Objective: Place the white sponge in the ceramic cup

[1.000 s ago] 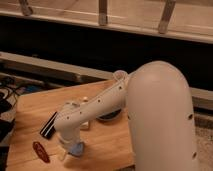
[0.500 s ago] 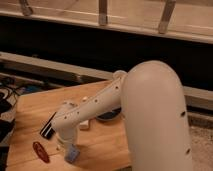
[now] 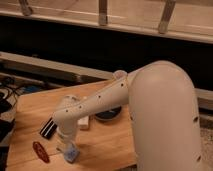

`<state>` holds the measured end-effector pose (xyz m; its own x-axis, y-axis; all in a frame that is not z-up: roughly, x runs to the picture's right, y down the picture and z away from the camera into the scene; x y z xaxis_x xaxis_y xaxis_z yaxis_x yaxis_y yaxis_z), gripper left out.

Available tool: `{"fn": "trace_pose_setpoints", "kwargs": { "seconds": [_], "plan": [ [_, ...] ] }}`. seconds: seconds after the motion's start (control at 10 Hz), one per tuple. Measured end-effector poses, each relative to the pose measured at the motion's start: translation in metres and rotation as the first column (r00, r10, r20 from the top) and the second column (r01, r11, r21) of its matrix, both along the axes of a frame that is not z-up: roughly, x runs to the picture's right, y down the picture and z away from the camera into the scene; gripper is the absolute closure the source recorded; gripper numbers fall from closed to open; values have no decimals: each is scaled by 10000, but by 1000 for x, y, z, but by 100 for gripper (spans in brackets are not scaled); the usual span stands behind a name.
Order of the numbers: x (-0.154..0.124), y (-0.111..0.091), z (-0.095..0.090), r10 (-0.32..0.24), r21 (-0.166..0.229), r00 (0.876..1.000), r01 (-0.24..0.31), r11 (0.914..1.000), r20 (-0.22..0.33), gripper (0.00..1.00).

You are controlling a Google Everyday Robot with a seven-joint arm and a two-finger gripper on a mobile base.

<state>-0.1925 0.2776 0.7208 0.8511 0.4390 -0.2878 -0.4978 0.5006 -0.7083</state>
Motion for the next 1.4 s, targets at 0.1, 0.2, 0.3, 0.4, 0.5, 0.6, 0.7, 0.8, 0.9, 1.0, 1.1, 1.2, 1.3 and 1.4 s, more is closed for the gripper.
{"fn": "trace_pose_setpoints", "kwargs": {
  "seconds": [0.1, 0.2, 0.3, 0.4, 0.5, 0.6, 0.7, 0.8, 0.9, 1.0, 1.1, 1.2, 1.3, 1.4],
  "plan": [
    [-1, 5, 2, -7, -9, 10000, 7, 10000, -42, 76],
    [-3, 11, 9, -27, -10, 10000, 27, 10000, -11, 78],
    [-3, 15, 13, 27, -71, 9999, -28, 10000, -100, 75],
    [-5, 18, 12, 107, -145, 9997, -110, 9998, -210, 68],
    [-8, 18, 8, 212, -215, 9993, -219, 9995, -318, 56],
    [-8, 17, 3, 278, -220, 9987, -288, 9993, -420, 45],
    [-6, 13, -1, 319, -147, 9980, -328, 9994, -543, 37],
    [-5, 6, -9, 353, 5, 9971, -354, 9994, -670, 26],
    [-3, -2, -17, 401, 161, 9963, -389, 9991, -767, 21],
    [-2, -6, -21, 455, 224, 9959, -439, 9988, -781, 20],
    [0, -10, -23, 543, 186, 9954, -530, 9984, -789, 20],
    [-2, -8, -23, 540, 47, 9959, -538, 9985, -732, 20],
    [-6, -2, -19, 578, -126, 9964, -587, 9982, -618, 20],
    [-12, 2, -17, 574, -266, 9971, -588, 9979, -503, 20]
  ]
}}
